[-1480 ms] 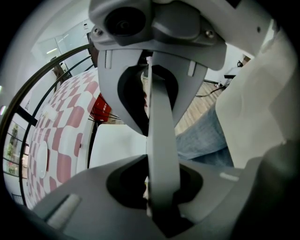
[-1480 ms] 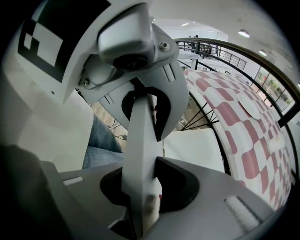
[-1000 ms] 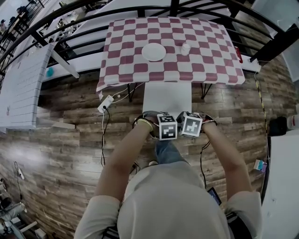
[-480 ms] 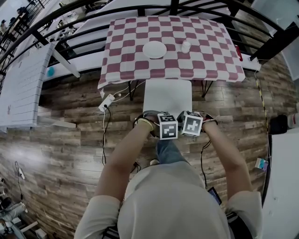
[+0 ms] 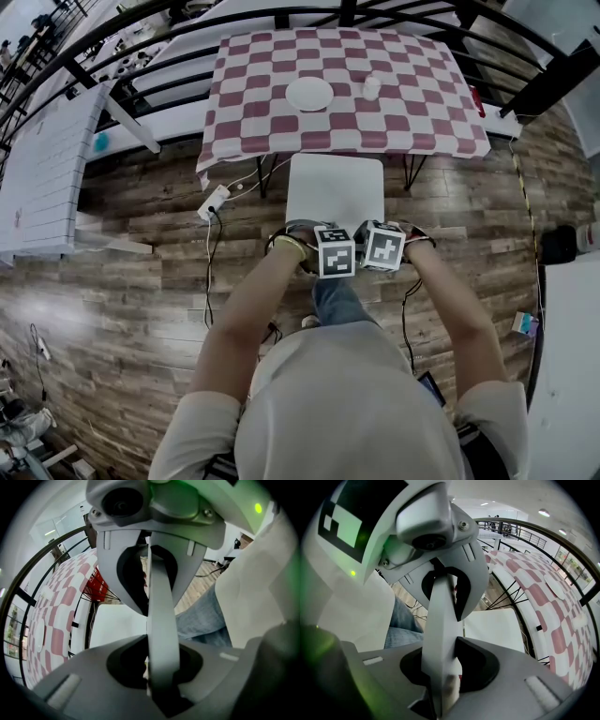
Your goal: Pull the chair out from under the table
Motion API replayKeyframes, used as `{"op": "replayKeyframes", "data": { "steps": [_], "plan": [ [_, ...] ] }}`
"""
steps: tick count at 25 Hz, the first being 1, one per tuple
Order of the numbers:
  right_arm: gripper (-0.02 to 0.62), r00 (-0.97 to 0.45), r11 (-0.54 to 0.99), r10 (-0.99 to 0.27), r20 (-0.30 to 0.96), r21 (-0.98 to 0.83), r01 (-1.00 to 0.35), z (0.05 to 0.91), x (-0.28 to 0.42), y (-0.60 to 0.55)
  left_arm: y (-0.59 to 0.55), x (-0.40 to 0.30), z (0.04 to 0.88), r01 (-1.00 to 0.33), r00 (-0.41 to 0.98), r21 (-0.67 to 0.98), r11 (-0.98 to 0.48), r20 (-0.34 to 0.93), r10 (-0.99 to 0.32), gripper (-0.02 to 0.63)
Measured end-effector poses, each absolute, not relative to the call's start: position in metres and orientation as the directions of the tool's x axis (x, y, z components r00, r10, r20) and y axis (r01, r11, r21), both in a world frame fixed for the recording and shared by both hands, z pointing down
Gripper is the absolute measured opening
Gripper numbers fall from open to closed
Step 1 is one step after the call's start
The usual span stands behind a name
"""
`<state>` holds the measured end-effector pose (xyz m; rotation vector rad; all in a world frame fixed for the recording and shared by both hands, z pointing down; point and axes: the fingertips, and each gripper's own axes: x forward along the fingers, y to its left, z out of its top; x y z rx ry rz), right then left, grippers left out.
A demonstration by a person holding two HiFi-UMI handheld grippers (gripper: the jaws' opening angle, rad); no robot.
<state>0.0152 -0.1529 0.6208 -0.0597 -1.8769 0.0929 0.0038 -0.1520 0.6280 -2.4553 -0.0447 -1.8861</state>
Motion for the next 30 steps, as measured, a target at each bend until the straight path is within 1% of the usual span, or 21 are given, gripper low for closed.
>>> {"op": "replayKeyframes", "data": {
  "steps": [14,30],
  "plan": [
    [0.086,-0.343,0.995,0.096,0.934,-0.103,-0.002,0.621,0.003,-0.126,-0.127,0.0,0.628,0.052,0.255,-0.019,-0.998,0.967,-0.006,0.077],
    [0.086,-0.299,0.994,0.101,0.949,-0.109,-0.012,0.618,0.007,-0.095,-0.096,-0.005,0.627,0.039,0.258,-0.02,-0.999,0.966,-0.009,0.077]
  ]
}}
